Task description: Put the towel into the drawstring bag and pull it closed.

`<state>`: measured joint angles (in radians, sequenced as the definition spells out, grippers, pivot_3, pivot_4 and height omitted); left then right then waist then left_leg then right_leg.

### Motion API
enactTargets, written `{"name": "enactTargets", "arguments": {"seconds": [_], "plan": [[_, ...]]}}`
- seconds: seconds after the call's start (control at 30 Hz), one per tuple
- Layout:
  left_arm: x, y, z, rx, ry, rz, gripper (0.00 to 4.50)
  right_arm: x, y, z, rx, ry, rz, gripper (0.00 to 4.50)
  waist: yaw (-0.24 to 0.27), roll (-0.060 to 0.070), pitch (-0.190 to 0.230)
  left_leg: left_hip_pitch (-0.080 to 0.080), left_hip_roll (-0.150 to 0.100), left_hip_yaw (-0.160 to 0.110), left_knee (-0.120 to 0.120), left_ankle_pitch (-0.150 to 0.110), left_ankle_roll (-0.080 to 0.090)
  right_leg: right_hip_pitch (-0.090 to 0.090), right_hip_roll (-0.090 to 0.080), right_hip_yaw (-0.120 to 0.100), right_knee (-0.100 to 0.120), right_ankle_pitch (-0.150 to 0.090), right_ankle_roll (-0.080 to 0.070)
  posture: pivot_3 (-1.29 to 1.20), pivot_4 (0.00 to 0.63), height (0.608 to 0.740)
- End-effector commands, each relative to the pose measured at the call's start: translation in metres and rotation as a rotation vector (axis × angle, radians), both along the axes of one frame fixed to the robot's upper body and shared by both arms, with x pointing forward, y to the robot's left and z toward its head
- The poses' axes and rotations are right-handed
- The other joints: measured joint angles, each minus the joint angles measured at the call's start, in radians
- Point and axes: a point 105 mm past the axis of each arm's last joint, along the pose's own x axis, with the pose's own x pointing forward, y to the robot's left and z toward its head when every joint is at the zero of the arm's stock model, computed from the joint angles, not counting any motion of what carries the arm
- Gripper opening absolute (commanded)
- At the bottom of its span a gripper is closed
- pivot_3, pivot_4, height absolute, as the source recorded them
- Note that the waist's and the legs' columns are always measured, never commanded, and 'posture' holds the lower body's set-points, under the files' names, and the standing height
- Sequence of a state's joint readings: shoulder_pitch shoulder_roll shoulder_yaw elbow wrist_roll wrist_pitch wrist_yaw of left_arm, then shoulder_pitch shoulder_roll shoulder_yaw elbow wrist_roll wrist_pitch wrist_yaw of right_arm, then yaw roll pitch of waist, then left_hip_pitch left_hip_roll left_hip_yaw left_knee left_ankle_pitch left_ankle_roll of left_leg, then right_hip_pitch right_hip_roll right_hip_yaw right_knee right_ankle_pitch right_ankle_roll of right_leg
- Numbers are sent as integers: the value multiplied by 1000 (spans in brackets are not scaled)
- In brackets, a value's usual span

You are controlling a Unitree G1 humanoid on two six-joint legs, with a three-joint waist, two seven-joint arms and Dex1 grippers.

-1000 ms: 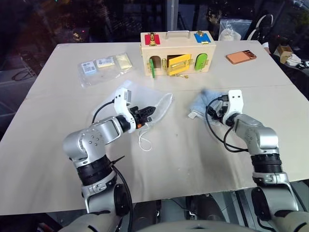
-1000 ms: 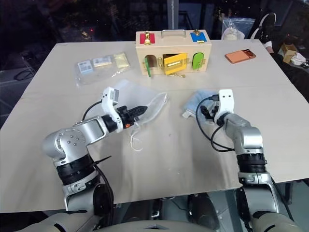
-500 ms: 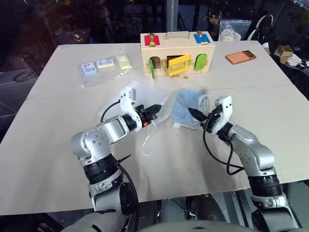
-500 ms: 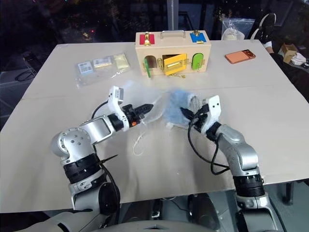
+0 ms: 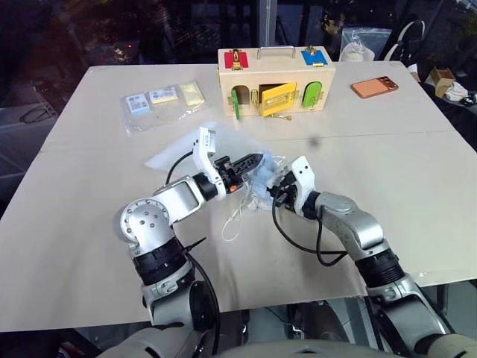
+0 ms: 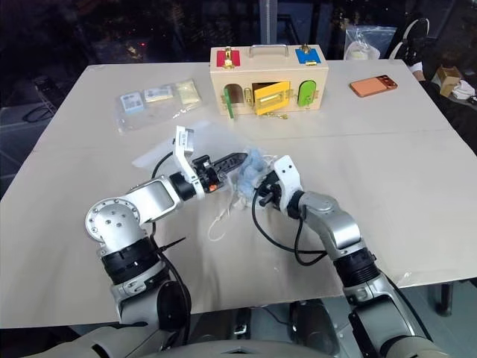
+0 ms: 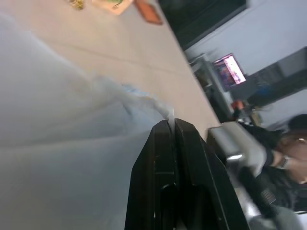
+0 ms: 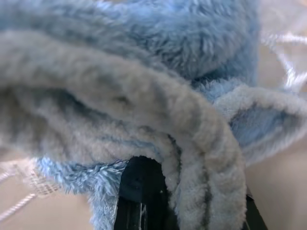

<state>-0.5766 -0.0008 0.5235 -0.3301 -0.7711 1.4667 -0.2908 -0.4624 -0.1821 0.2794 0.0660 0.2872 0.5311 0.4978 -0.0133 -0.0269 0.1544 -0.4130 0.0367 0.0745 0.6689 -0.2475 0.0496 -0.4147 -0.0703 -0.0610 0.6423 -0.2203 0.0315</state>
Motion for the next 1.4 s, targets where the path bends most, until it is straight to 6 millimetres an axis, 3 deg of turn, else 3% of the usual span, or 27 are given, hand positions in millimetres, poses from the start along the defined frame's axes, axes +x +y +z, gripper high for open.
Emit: {"name": "enactTargets", "arguments": {"seconds": [0.03,0.13,0.3,0.4,0.57,0.63,0.77,0.97,1.17,1.27,1.4], "plan": [[-14,-6,12,-20,-61,-47,0,7,-7,-16,-135,-31,-21,30,-1,0,0,1,0,0,0,0,0,0,0,0,0,0,0,0,150,740],[-24,-6,8,-6,-56,-79,0,13,-4,-9,-167,-99,8,30,-1,0,0,3,0,-1,0,-1,2,2,1,-2,1,0,-1,0,150,740],[-45,-4,-20,146,-11,-150,0,18,-1,10,1,-27,19,30,-3,0,0,4,1,-1,-1,0,0,2,1,-1,2,1,-2,0,150,740],[-55,-9,-15,177,-75,-202,0,20,-3,12,-55,-76,41,30,0,1,0,2,1,-2,-1,1,-2,1,1,-2,1,1,-2,0,150,740],[-50,-9,-11,163,-97,-190,0,15,-3,15,-122,-146,103,30,3,1,0,0,0,-3,0,1,-2,1,-1,-3,-1,1,-2,0,150,740],[-49,-7,-12,164,-95,-184,0,6,2,24,-58,-152,161,30,2,1,0,0,0,-3,0,1,-2,1,0,-3,-1,1,-2,0,150,740],[-52,-4,-18,182,-75,-200,0,2,17,56,369,108,166,30,-2,1,1,-1,1,-4,-1,1,-2,0,0,-3,0,1,-2,0,150,740],[-62,-9,-14,149,-85,-277,0,15,39,31,519,374,86,30,3,2,1,0,1,-5,-1,-1,2,1,0,-5,0,1,-3,0,150,740],[-58,-5,-10,142,-89,-254,0,5,68,45,585,416,173,30,-3,3,2,-1,0,-4,-1,-1,1,0,-1,-4,-1,1,-2,0,150,740],[-50,8,-3,135,-106,-202,0,-12,61,46,576,423,266,30,-1,3,2,-1,1,-5,-2,0,0,0,-1,-5,0,1,-2,0,150,740],[-40,23,2,177,-115,-163,0,-4,30,35,542,415,162,30,0,3,2,-2,0,-5,-2,1,-1,0,-1,-5,-1,1,-2,0,150,740]]}}
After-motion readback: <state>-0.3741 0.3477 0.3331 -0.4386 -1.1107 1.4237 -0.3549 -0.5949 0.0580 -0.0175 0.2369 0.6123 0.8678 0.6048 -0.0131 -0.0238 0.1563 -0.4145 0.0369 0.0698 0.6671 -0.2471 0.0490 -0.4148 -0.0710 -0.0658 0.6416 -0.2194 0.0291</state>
